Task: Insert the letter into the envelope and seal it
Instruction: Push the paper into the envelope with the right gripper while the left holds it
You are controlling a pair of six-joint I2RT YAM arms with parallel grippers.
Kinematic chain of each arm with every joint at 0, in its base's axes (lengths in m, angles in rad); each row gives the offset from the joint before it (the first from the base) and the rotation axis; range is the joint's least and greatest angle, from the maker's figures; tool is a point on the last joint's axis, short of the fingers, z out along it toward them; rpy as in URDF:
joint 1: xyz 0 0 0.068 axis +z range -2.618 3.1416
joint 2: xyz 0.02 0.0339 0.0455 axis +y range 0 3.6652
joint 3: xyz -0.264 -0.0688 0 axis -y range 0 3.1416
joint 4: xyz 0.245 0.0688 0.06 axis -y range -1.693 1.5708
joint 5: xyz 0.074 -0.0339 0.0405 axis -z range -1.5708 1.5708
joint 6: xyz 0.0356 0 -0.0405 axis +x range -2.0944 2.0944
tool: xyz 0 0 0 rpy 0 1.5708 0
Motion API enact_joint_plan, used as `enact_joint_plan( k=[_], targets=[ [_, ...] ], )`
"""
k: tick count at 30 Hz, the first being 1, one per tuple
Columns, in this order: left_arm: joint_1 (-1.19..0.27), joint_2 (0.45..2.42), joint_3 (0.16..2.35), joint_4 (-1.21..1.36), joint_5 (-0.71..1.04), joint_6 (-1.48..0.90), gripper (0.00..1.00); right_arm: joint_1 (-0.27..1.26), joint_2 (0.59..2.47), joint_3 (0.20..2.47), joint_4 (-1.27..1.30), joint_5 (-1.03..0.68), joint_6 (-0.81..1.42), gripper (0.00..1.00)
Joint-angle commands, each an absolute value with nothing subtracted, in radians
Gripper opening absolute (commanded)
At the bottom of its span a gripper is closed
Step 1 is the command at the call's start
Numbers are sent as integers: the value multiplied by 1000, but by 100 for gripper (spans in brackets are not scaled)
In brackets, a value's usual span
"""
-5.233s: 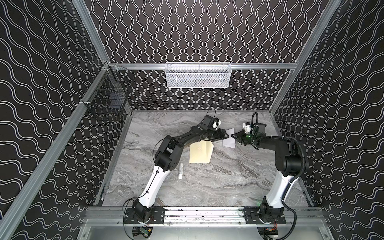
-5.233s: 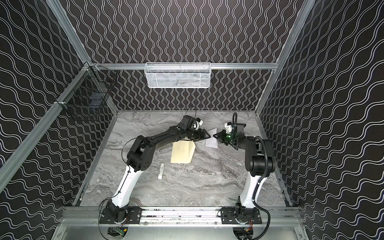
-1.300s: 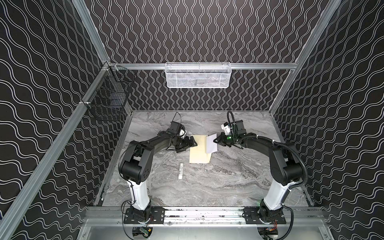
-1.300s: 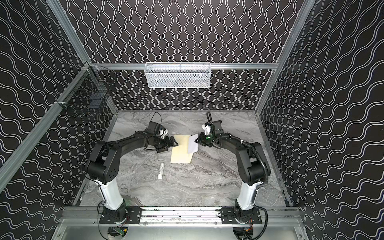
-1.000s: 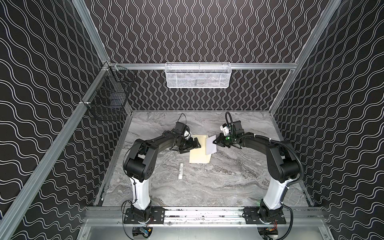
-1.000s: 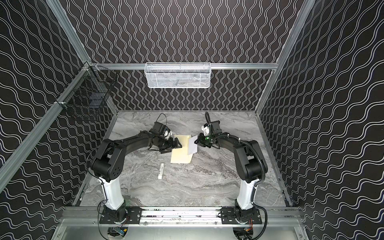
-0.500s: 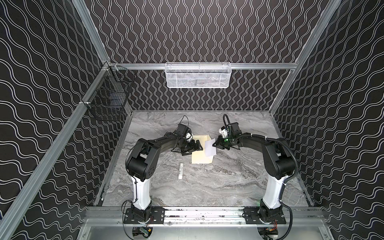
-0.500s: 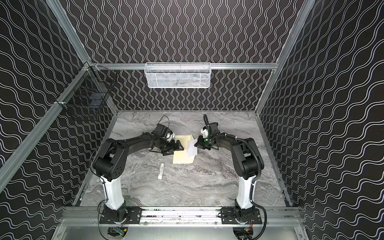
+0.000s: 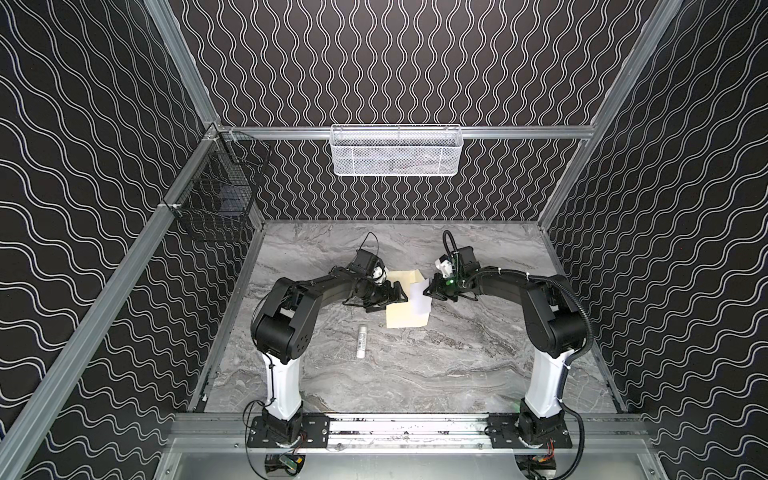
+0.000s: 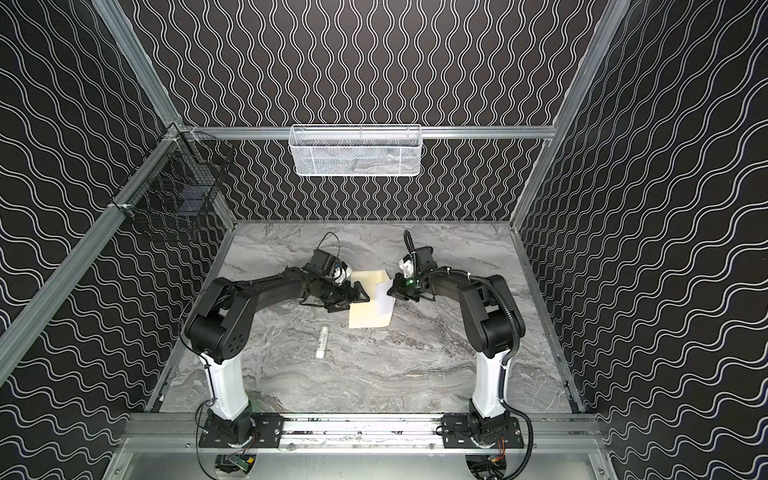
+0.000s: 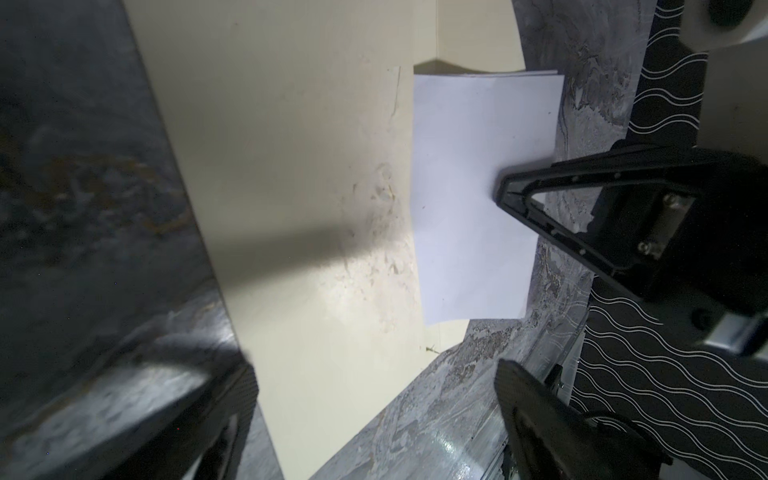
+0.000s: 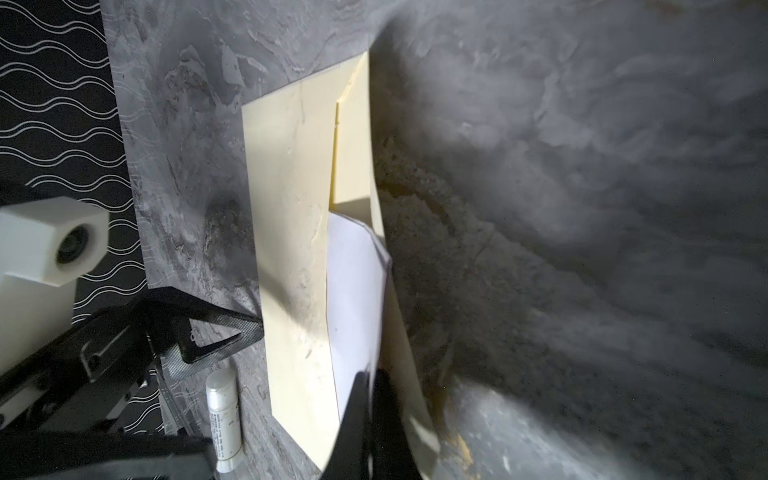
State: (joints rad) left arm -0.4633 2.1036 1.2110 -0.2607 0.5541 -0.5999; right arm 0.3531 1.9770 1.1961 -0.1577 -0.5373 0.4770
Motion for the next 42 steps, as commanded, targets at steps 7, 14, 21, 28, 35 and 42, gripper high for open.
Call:
enact_joint_plan(
  k=[7, 14, 21, 28, 35, 42],
  targets=[
    [-472, 2128, 1232, -289, 526, -591, 93, 368, 2004, 1204, -137, -575, 460, 0],
    [-479, 2145, 1246, -280, 543, -601, 94, 369, 2014, 1190, -121, -591, 452, 0],
    [-487, 2124, 1204, -245, 544, -621, 94, 381, 2030, 1204, -129, -564, 451, 0],
    [-499, 2118, 1186, -241, 543, -621, 94, 397, 2043, 1215, -141, -539, 452, 0],
    [-497, 2117, 1169, -231, 539, -609, 94, 402, 2021, 1226, -195, -488, 421, 9],
    [-495, 2120, 1169, -233, 541, -606, 94, 399, 1996, 1236, -229, -448, 403, 20]
  ],
)
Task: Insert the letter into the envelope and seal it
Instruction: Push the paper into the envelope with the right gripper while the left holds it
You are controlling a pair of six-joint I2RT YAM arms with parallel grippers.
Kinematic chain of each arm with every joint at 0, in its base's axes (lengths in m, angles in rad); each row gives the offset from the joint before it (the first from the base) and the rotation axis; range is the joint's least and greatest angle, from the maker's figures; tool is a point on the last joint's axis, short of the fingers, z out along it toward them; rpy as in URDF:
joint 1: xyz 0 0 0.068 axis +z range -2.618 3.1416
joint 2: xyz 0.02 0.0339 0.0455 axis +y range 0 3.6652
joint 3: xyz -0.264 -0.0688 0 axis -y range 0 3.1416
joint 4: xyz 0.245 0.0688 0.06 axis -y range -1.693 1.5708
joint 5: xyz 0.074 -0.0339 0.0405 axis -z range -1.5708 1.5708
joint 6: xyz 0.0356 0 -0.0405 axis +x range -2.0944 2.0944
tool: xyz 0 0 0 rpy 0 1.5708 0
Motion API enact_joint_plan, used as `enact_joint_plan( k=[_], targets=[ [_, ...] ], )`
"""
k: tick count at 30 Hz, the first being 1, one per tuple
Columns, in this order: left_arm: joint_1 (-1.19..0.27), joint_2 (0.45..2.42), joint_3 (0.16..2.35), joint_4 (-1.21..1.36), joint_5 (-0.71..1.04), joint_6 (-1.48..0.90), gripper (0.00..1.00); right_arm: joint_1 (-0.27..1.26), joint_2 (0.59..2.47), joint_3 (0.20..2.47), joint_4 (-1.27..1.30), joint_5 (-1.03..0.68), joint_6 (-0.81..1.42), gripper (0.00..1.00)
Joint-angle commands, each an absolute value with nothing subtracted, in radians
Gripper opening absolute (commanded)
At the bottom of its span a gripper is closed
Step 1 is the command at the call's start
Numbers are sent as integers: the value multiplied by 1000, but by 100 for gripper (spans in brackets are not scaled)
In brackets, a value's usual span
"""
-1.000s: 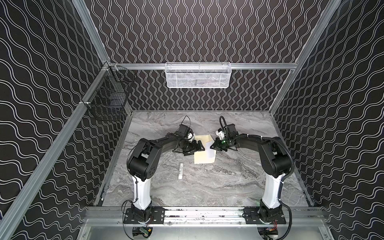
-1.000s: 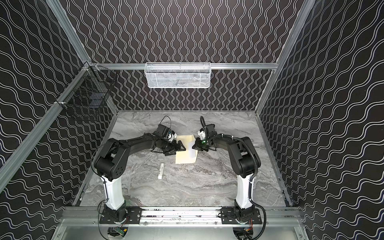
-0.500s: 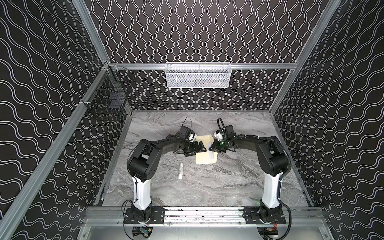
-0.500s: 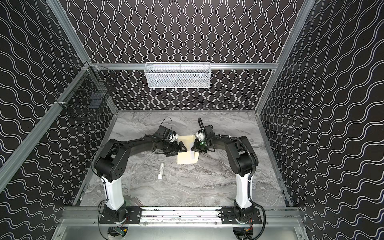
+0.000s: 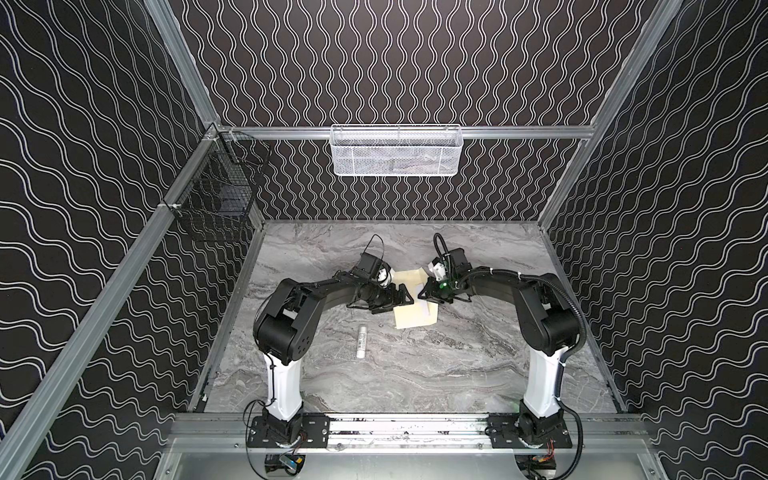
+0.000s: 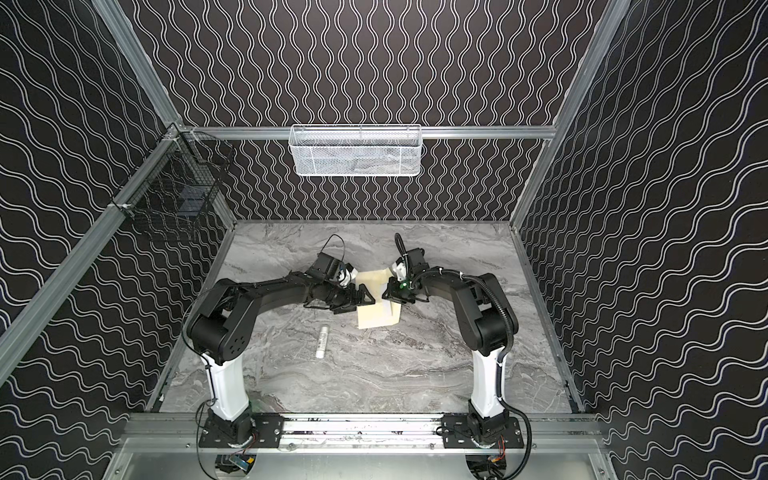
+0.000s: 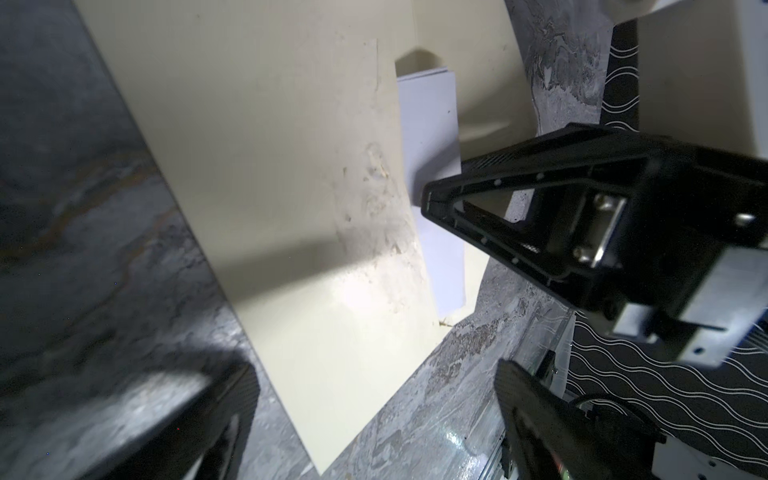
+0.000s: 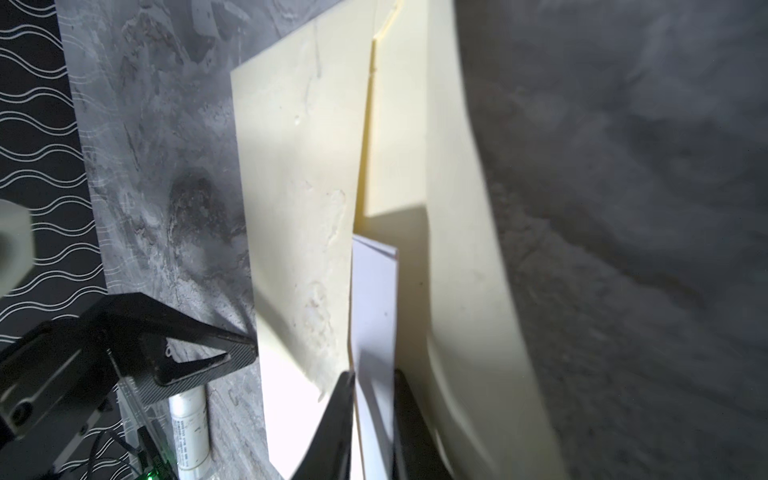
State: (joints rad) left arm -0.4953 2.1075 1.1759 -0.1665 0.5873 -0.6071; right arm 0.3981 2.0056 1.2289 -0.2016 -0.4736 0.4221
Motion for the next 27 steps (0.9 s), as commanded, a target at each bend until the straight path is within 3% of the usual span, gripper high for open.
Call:
enact_joint_plan(
  k=[1, 21, 27],
  targets=[
    [-494, 2120, 1167, -232, 538, -605, 94, 398, 2000, 1243, -236, -448, 401, 21],
    [-502, 2164, 1233, -234, 508, -621, 92, 416, 1969, 1253, -286, -313, 393, 42],
    [-508, 2193, 1295, -261, 505, -614, 86, 419, 1966, 1236, -279, -291, 390, 47]
  ],
)
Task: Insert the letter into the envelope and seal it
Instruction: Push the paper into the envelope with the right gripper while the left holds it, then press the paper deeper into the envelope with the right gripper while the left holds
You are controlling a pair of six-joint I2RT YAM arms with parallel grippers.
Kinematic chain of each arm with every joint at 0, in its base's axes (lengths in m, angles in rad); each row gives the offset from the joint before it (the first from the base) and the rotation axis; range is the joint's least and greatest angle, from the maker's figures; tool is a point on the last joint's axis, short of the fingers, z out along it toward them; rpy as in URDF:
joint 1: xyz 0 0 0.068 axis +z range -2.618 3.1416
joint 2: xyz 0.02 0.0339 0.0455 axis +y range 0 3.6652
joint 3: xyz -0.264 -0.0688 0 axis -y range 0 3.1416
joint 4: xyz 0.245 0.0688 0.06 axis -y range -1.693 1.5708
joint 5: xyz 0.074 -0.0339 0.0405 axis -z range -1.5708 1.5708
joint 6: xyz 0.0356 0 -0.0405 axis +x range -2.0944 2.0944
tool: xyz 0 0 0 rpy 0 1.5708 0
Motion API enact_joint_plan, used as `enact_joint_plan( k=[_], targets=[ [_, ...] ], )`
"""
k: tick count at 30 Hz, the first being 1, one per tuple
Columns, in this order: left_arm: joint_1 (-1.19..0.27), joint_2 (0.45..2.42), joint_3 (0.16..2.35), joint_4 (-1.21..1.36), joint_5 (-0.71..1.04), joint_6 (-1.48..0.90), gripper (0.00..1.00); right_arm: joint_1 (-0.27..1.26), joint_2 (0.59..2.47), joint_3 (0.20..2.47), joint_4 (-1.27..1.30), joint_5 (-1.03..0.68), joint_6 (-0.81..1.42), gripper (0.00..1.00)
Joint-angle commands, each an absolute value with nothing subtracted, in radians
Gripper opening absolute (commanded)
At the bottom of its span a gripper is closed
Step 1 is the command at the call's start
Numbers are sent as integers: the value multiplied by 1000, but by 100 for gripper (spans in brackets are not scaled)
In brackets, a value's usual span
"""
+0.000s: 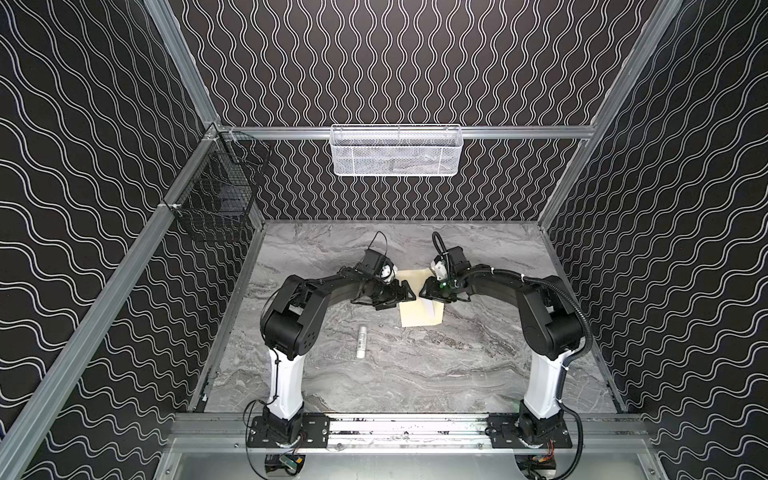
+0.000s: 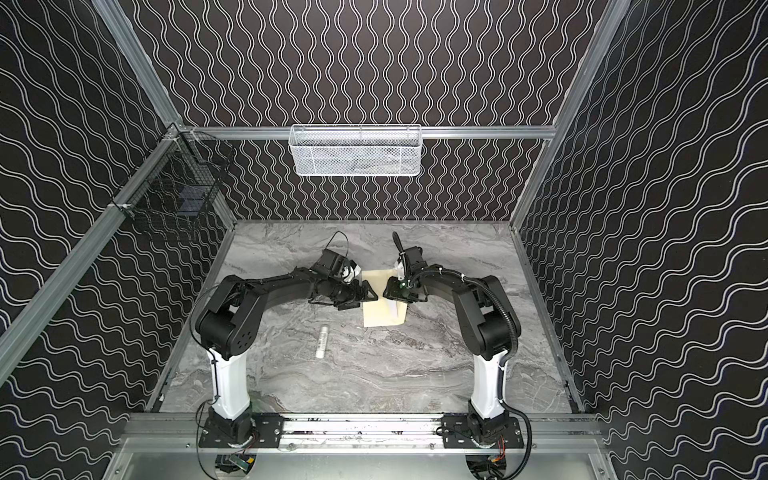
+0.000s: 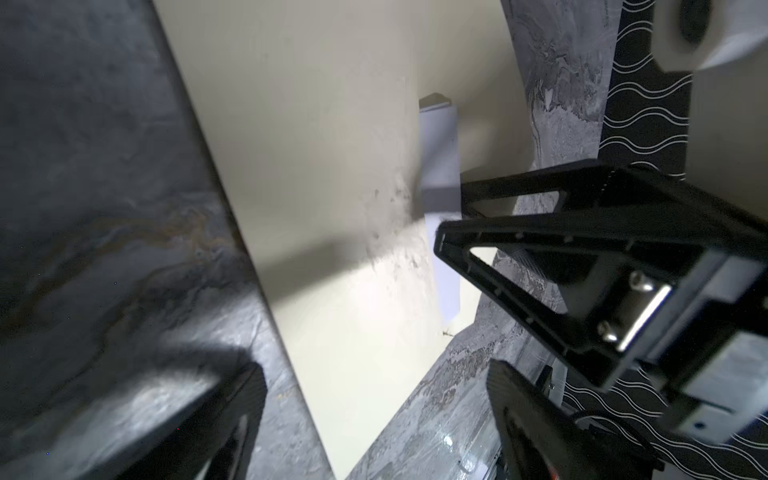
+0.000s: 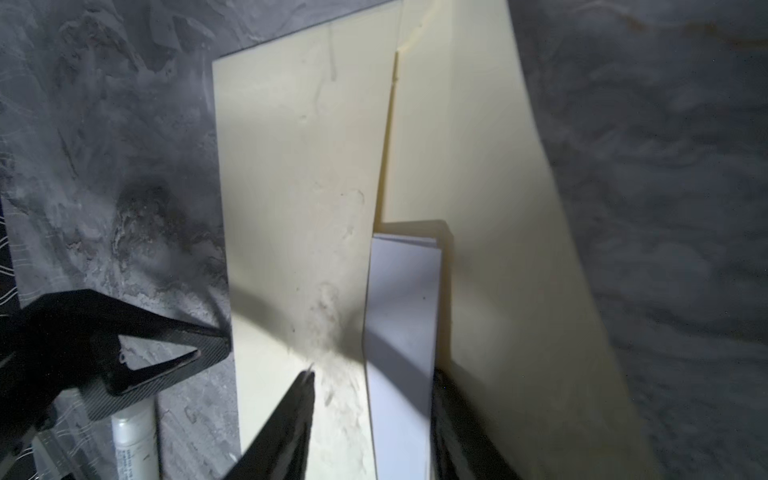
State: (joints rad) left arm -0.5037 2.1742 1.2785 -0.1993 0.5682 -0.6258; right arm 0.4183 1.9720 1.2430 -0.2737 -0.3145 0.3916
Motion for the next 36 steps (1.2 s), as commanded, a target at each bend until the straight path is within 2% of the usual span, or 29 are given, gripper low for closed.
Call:
enact_joint_plan(
  k=[1, 16, 22, 30, 33, 36],
  targets=[
    [-508, 2194, 1301, -268, 505, -612, 85, 419, 1971, 1236, -277, -297, 391, 46],
    [-527, 2224, 1351, -301, 514, -601, 75, 431, 2025, 1262, -265, -350, 402, 40],
    [-527, 2204, 1347, -334, 491, -581, 76, 463, 2024, 1271, -278, -354, 401, 37],
    [-463, 2095, 1200, -321, 442, -567, 82, 456, 1989, 1261, -311, -291, 380, 33],
    [-451, 2073, 1183, -318, 433, -561, 82, 456, 1990, 1261, -314, -293, 380, 33],
    [-455, 2086, 1203, -293, 472, -573, 77, 457, 1983, 1255, -306, -303, 389, 34]
  ],
)
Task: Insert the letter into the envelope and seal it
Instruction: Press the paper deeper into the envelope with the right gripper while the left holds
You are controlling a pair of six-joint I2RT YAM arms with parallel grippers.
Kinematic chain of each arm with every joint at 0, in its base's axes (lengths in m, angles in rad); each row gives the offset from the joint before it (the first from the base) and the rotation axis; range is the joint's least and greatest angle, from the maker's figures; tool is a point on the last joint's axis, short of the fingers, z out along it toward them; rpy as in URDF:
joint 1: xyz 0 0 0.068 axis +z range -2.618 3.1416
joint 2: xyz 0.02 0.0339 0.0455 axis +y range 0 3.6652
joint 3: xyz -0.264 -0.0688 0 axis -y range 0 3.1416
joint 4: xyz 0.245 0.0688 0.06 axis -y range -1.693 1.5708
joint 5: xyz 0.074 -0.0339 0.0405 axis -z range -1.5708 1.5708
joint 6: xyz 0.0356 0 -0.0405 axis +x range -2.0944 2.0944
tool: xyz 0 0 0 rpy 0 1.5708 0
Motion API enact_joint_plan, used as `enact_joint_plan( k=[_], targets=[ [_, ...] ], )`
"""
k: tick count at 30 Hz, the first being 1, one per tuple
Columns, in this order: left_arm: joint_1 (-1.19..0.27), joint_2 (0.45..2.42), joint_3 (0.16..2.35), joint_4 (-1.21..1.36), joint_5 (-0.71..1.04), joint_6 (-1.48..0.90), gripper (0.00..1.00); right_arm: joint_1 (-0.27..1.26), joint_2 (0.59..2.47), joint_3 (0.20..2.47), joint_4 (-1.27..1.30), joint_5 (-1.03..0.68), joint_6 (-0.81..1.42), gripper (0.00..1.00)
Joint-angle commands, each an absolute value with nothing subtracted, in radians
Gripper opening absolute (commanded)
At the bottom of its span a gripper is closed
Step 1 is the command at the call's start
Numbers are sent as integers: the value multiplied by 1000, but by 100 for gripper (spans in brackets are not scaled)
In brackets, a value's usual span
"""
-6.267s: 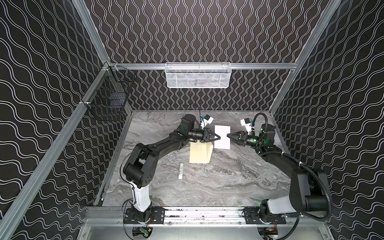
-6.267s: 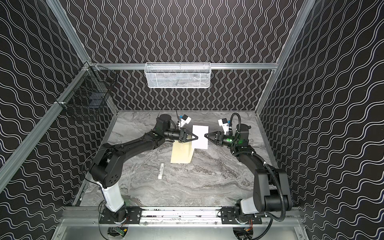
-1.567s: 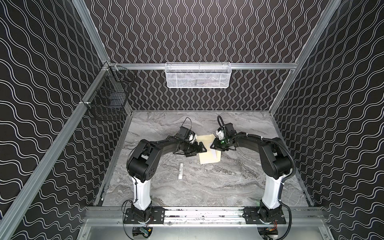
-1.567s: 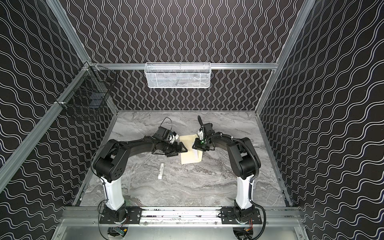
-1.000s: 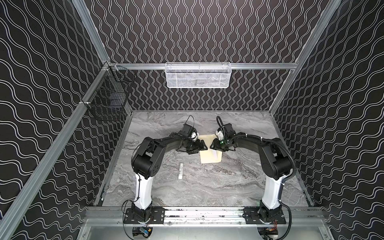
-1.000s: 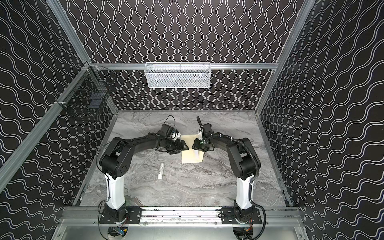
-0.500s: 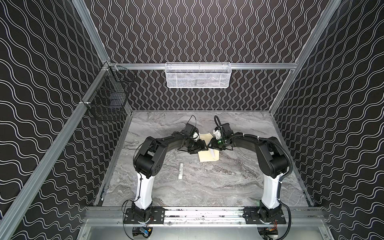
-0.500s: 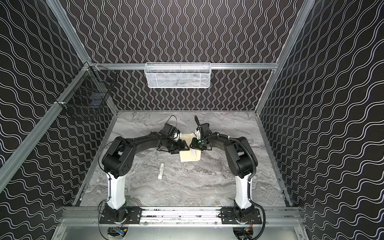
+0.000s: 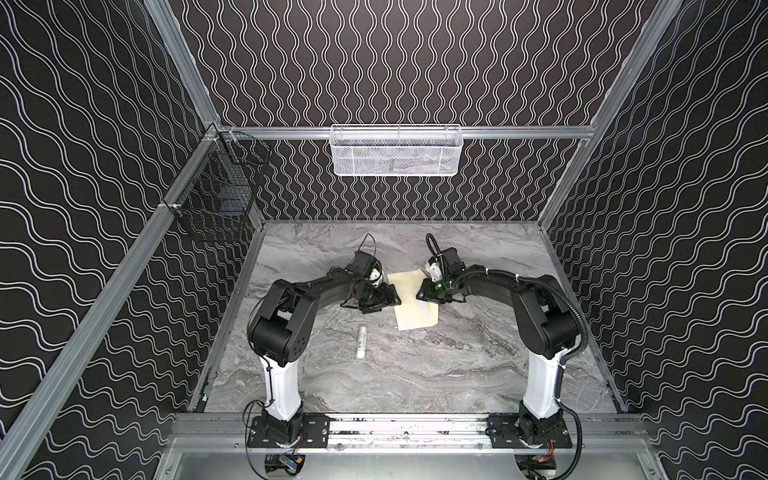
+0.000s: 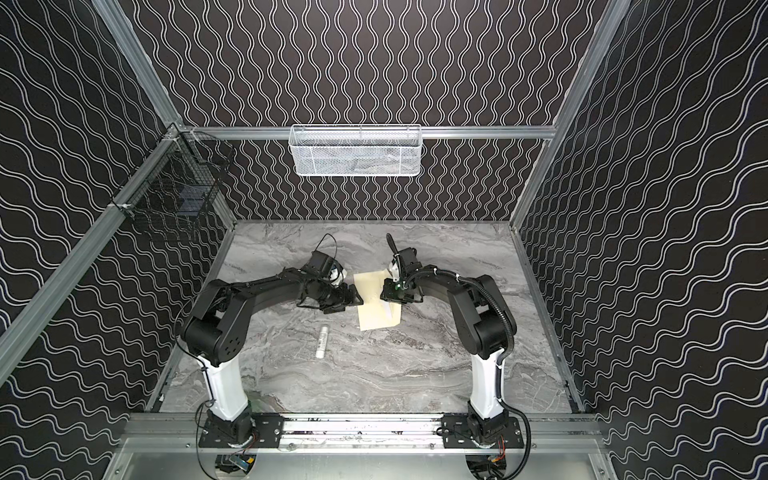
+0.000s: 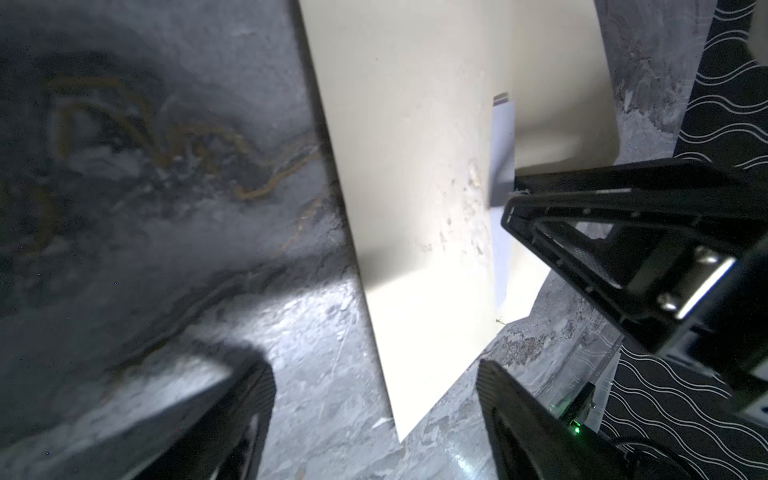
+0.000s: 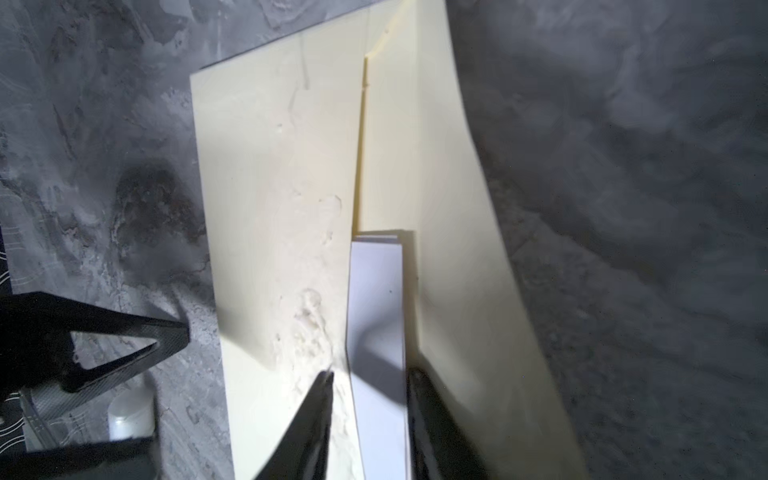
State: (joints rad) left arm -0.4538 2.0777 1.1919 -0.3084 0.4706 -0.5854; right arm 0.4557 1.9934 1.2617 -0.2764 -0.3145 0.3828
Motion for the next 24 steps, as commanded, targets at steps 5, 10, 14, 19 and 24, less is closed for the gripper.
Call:
enact_joint_plan(
  k=[5, 10, 14, 19, 24],
  targets=[
    [-485, 2115, 1282, -322, 489, -576, 65, 459, 1974, 1241, -285, -325, 407, 32],
    [-495, 2128, 1336, -355, 476, -567, 55, 461, 1975, 1239, -285, -325, 409, 30],
    [-496, 2144, 1344, -363, 471, -561, 51, 460, 1978, 1238, -285, -321, 407, 30],
    [-497, 2160, 1329, -351, 469, -561, 51, 461, 1983, 1235, -278, -329, 411, 30],
    [-497, 2173, 1316, -336, 480, -565, 50, 463, 1986, 1238, -273, -330, 414, 30]
  ],
)
